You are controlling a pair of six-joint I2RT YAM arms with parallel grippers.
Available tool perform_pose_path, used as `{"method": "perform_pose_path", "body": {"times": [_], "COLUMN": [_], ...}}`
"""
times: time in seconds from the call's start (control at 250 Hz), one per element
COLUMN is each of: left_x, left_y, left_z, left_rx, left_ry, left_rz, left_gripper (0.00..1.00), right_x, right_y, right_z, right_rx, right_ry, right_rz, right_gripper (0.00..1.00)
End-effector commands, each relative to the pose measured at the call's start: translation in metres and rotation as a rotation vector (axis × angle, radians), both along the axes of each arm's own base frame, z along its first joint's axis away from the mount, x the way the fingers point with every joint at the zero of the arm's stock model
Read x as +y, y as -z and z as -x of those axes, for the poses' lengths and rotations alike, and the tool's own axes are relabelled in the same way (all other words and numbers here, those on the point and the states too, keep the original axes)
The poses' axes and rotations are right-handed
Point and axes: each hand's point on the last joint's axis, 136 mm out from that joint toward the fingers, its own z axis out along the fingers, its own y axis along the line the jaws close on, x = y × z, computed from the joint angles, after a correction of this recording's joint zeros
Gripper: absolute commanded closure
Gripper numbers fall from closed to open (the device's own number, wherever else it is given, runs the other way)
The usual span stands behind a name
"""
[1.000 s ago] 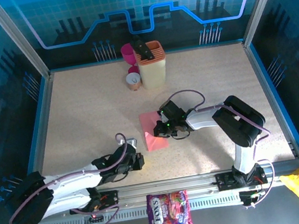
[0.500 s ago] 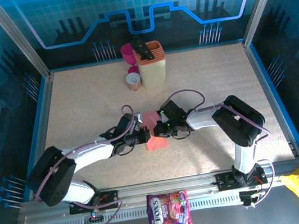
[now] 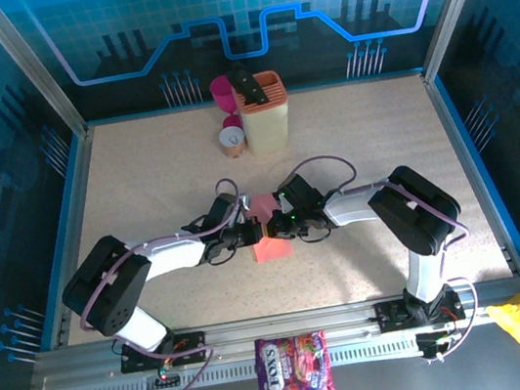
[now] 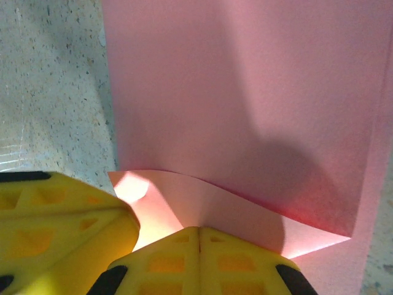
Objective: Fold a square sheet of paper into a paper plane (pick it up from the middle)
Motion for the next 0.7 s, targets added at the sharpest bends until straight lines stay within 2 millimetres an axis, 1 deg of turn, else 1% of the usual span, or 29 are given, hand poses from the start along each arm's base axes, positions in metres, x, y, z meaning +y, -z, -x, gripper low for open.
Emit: {"method": "perform_pose_path", "body": {"times": [0.0, 0.116, 0.288, 0.36, 0.471, 0.559, 0.619, 0.695], "left_x": [0.000, 0.004, 0.009, 0.010, 0.010, 0.010, 0.009, 0.008], "left_y": [0.000, 0.010, 0.021, 0.024, 0.025, 0.025, 0.025, 0.025], "left_z": [-0.011, -0.008, -0.001, 0.000, 0.002, 0.002, 0.002, 0.002], "left_rx": [-0.025, -0.008, 0.014, 0.020, 0.024, 0.024, 0.024, 0.024], "left_ry": [0.003, 0.002, 0.000, -0.002, -0.002, -0.002, -0.001, 0.003], "left_rz": [-0.012, -0.031, -0.042, -0.045, -0.042, -0.040, -0.037, -0.035], "left_gripper": [1.00, 1.00, 1.00, 1.00, 1.00, 1.00, 1.00, 1.00], "right_x": [-0.037, -0.032, -0.026, -0.029, -0.041, -0.054, -0.065, -0.076], "right_y": [0.046, 0.031, -0.006, -0.021, -0.035, -0.034, -0.030, -0.023], "right_z": [0.020, 0.014, 0.005, 0.003, 0.007, 0.016, 0.022, 0.029], "right_rx": [0.103, 0.078, 0.014, -0.016, -0.045, -0.045, -0.042, -0.029], "right_ry": [0.031, 0.015, -0.007, -0.008, 0.005, 0.019, 0.037, 0.057], "right_rz": [0.165, 0.146, 0.097, 0.095, 0.111, 0.137, 0.162, 0.187], "right_gripper": [1.00, 1.00, 1.00, 1.00, 0.91, 0.87, 0.76, 0.65]}}
